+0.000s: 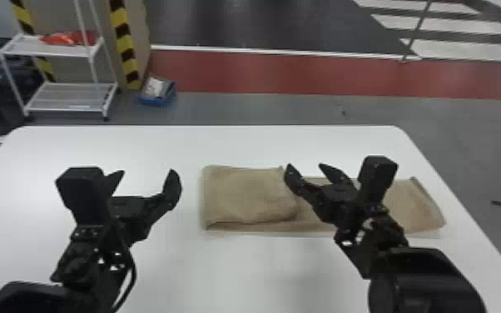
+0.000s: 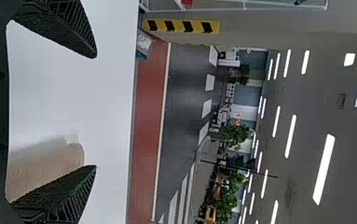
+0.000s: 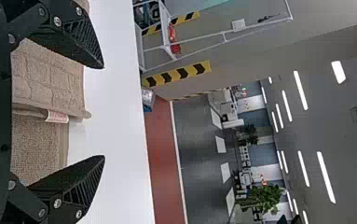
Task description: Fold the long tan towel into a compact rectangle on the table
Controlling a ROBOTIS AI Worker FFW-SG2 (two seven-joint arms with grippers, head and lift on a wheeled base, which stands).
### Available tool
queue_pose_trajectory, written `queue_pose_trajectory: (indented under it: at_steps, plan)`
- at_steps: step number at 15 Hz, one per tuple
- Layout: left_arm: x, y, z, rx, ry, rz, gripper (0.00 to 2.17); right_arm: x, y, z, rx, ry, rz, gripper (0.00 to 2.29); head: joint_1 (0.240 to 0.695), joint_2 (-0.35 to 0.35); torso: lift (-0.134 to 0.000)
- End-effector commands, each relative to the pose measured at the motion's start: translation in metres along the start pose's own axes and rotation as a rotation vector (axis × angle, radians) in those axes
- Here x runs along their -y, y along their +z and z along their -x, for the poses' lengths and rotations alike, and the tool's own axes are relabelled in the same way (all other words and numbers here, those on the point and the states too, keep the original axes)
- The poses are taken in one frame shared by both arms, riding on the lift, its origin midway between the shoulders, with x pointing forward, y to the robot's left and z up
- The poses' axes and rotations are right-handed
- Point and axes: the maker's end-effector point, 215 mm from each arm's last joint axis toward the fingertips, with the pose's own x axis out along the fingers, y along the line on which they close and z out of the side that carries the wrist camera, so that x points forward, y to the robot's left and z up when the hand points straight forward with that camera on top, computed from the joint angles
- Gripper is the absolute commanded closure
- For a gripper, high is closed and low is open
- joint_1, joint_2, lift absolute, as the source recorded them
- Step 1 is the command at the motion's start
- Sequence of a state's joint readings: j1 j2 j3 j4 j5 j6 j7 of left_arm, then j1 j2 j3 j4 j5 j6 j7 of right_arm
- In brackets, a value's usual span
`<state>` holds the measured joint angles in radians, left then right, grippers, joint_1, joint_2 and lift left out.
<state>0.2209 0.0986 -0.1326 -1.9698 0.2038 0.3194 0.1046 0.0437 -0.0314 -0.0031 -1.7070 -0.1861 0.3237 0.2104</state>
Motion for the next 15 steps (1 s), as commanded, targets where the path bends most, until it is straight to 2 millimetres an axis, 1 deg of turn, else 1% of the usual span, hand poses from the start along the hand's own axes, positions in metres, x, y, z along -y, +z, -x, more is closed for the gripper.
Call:
queue_pose_trajectory:
  at_steps: [1, 2, 3, 5, 6, 8, 11, 12, 13, 15]
  plan:
    - [-0.028, 0.002, 0.013, 0.039, 0.040, -0.007, 0.03, -0.009, -0.012, -0.020, -0.038, -0.005, 0.046, 0.35, 0.695, -0.013, -0.123]
    - [-0.033, 0.005, 0.019, 0.071, 0.050, -0.024, 0.03, -0.012, -0.021, -0.026, -0.058, -0.011, 0.060, 0.35, 0.695, 0.008, -0.123]
    - [-0.035, 0.006, 0.021, 0.084, 0.057, -0.025, 0.03, -0.015, -0.025, -0.029, -0.068, -0.006, 0.064, 0.35, 0.695, 0.021, -0.123]
    - [-0.046, 0.004, 0.023, 0.090, 0.076, -0.028, 0.03, -0.015, -0.043, -0.035, -0.124, -0.013, 0.073, 0.35, 0.695, 0.042, -0.123]
    - [-0.048, 0.002, 0.025, 0.088, 0.078, -0.030, 0.03, -0.012, -0.046, -0.036, -0.131, -0.020, 0.077, 0.35, 0.695, 0.060, -0.123]
    - [-0.050, 0.002, 0.025, 0.087, 0.081, -0.035, 0.03, -0.011, -0.049, -0.036, -0.143, -0.022, 0.078, 0.35, 0.695, 0.068, -0.123]
    - [-0.046, -0.001, 0.025, 0.085, 0.074, -0.036, 0.03, -0.008, -0.057, -0.036, -0.160, -0.026, 0.078, 0.35, 0.695, 0.072, -0.123]
    - [-0.046, -0.001, 0.025, 0.085, 0.073, -0.039, 0.03, -0.008, -0.062, -0.035, -0.178, -0.027, 0.076, 0.35, 0.695, 0.070, -0.123]
    - [-0.046, -0.001, 0.025, 0.085, 0.073, -0.039, 0.03, -0.006, -0.068, -0.033, -0.196, -0.031, 0.078, 0.40, 0.695, 0.069, -0.123]
    - [-0.044, -0.003, 0.025, 0.080, 0.068, -0.041, 0.03, -0.004, -0.071, -0.033, -0.211, -0.036, 0.081, 0.42, 0.695, 0.068, -0.123]
